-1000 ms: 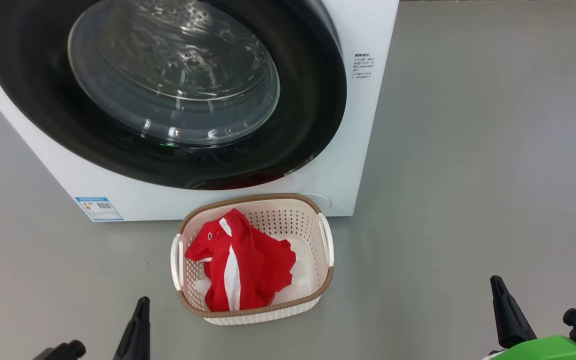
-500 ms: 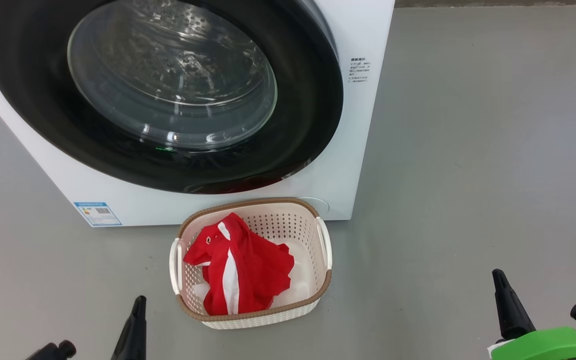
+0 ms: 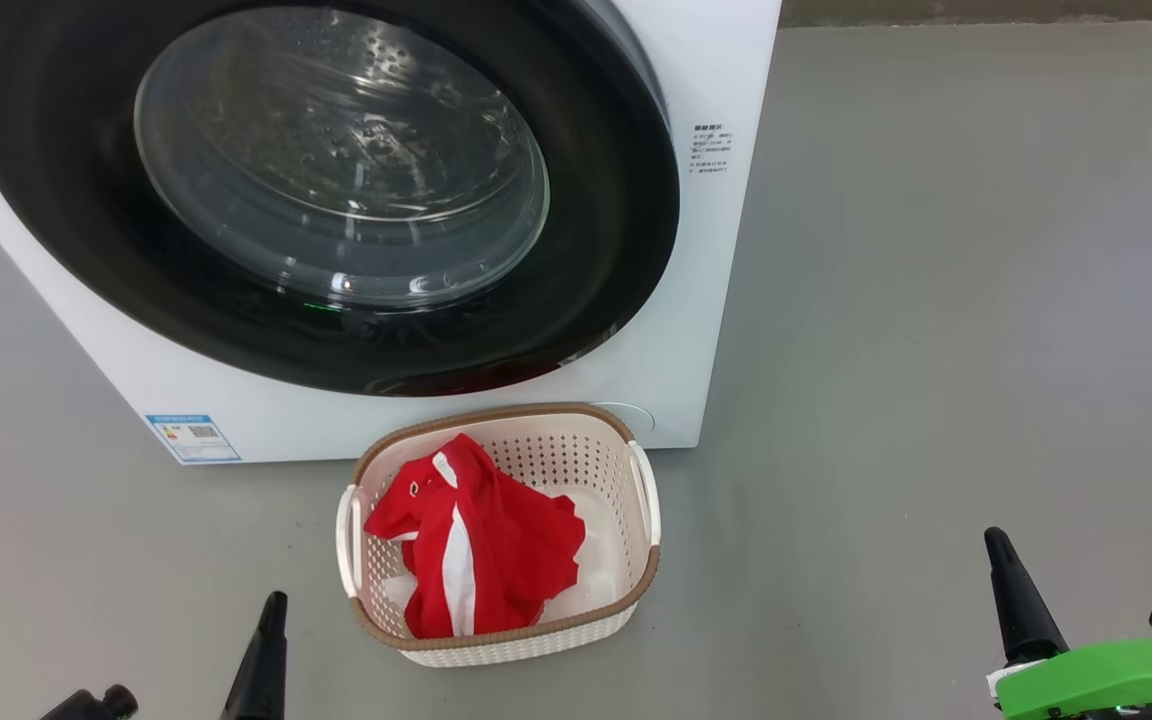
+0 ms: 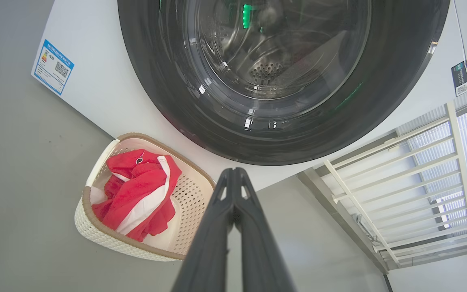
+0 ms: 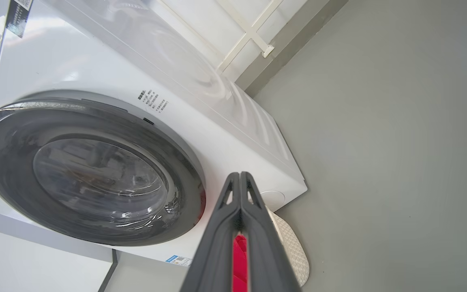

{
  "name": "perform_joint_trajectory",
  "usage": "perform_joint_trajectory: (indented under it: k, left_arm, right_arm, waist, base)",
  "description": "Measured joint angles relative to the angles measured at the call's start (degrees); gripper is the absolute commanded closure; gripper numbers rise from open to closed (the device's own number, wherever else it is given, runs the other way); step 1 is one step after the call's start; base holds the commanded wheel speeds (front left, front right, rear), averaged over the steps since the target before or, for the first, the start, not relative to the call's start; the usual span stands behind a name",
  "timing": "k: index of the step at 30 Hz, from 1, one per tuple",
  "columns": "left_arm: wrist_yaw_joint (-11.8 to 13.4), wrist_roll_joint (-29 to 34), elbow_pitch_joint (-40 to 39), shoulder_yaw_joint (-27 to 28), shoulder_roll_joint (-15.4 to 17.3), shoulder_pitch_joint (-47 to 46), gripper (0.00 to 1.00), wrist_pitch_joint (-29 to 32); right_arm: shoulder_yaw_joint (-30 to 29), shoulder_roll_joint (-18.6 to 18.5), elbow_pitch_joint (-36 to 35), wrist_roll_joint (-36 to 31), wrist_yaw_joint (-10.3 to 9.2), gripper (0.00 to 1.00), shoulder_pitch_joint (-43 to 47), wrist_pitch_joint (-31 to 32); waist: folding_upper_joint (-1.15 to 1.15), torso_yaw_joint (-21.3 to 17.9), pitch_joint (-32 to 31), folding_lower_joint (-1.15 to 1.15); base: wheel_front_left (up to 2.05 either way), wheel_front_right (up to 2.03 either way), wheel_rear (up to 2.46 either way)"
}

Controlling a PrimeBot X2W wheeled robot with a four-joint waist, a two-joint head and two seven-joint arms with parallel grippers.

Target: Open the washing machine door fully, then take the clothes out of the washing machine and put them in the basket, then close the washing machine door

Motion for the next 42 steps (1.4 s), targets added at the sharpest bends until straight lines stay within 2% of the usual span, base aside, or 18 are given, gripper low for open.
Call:
perform_joint_trajectory:
  k: [42]
  left_arm:
    - [0.0, -26.3, -0.2, 1.6, 0.3, -2.1, 1.00, 6.7]
  right_arm:
    - [-0.6, -0.8, 0.0, 25.1, -0.02, 1.00, -3.7, 7.0]
  waist:
    - [0.00, -1.1, -2.2, 0.00]
  base:
    - [0.00, 0.00, 0.00]
